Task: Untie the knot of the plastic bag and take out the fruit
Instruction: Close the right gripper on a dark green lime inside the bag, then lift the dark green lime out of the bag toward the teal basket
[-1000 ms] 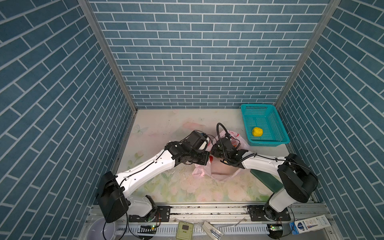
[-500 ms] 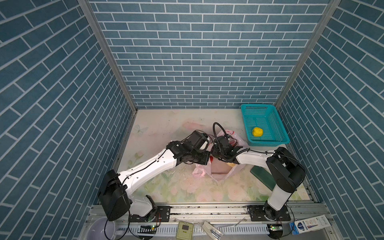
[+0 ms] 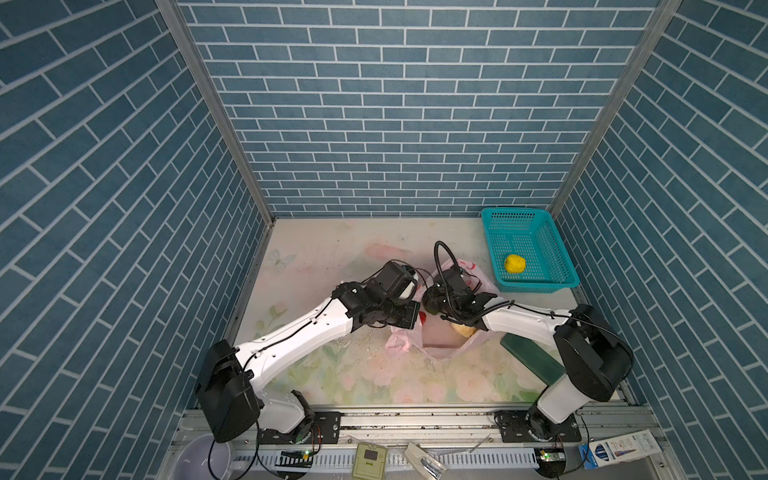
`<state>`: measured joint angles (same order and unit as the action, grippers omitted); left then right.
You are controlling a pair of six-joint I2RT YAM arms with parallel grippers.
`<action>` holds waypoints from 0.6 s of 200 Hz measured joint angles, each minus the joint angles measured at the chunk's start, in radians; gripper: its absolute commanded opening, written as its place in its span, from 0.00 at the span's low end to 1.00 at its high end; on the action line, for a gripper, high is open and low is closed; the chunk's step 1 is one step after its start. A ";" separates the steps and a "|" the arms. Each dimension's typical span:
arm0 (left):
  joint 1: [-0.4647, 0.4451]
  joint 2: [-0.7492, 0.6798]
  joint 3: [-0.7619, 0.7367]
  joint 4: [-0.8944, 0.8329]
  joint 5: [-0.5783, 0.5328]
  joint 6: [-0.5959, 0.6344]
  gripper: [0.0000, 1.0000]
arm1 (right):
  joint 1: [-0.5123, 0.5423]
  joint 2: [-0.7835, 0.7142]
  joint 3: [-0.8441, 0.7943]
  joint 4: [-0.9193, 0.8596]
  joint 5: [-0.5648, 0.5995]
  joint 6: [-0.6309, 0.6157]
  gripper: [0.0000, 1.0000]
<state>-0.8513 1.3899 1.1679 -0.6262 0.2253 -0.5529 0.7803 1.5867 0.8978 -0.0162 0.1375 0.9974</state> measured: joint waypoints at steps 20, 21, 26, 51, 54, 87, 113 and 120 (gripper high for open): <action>0.000 0.000 0.000 0.012 -0.002 0.000 0.00 | 0.012 -0.051 -0.009 -0.015 -0.027 0.000 0.54; 0.000 0.000 0.000 0.013 -0.003 0.000 0.00 | 0.013 -0.053 -0.009 -0.016 -0.027 0.000 0.54; 0.000 0.000 0.000 0.015 -0.003 0.000 0.00 | 0.017 -0.063 -0.010 -0.022 -0.030 0.000 0.54; 0.000 0.000 0.000 0.023 -0.007 0.000 0.00 | 0.053 -0.104 -0.011 -0.055 -0.044 -0.001 0.54; 0.000 0.000 0.000 0.023 -0.008 0.000 0.00 | 0.058 -0.109 -0.011 -0.061 -0.045 -0.001 0.54; 0.000 -0.003 -0.006 0.029 -0.015 0.000 0.00 | 0.103 -0.175 -0.012 -0.126 -0.048 -0.001 0.54; 0.000 -0.017 -0.018 0.037 -0.020 -0.002 0.00 | 0.124 -0.233 -0.012 -0.191 -0.047 -0.002 0.54; 0.000 -0.021 -0.021 0.037 -0.022 -0.004 0.00 | 0.126 -0.248 -0.012 -0.211 -0.047 -0.002 0.54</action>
<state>-0.8513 1.3689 1.1469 -0.5888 0.2035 -0.5571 0.9066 1.3392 0.8856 -0.2276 0.0906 0.9951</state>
